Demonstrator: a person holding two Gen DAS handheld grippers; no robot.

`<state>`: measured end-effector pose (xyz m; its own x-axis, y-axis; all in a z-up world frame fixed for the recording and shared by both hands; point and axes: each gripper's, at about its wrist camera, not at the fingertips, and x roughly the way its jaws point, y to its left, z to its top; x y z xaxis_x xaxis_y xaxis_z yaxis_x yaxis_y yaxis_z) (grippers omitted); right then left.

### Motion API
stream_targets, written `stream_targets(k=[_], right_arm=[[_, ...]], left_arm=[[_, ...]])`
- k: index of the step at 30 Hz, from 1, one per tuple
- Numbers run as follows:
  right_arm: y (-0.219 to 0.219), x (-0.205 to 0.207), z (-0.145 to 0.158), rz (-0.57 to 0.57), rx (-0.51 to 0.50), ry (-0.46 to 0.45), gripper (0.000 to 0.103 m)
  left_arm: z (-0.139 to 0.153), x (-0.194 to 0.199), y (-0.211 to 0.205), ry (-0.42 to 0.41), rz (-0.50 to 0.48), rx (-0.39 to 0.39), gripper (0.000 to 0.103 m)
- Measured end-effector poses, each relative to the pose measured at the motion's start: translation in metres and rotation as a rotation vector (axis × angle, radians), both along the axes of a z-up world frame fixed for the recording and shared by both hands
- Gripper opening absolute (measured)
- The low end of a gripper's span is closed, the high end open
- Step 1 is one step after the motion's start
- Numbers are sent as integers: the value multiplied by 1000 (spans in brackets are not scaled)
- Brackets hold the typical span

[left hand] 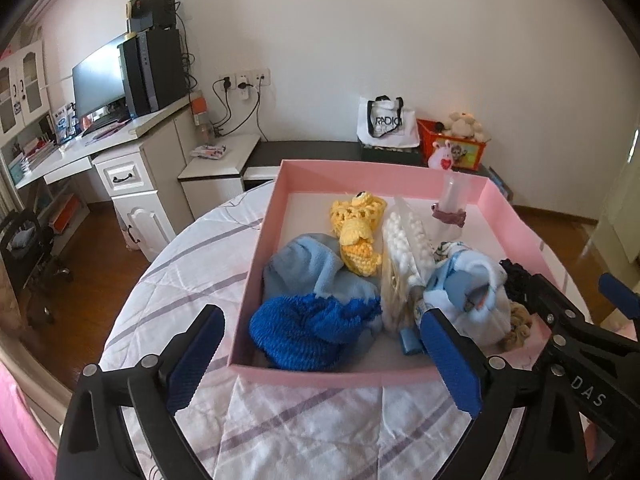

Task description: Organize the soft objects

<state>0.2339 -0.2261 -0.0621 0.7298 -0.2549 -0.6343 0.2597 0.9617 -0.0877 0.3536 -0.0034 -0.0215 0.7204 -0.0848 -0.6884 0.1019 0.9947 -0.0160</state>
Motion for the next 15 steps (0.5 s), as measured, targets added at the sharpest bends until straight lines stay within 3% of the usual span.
stream_targets(k=[15], right_arm=[[15,-72,30,22,-10,-81,103]], left_arm=[[28,-97,18,-85,47,-1,102]])
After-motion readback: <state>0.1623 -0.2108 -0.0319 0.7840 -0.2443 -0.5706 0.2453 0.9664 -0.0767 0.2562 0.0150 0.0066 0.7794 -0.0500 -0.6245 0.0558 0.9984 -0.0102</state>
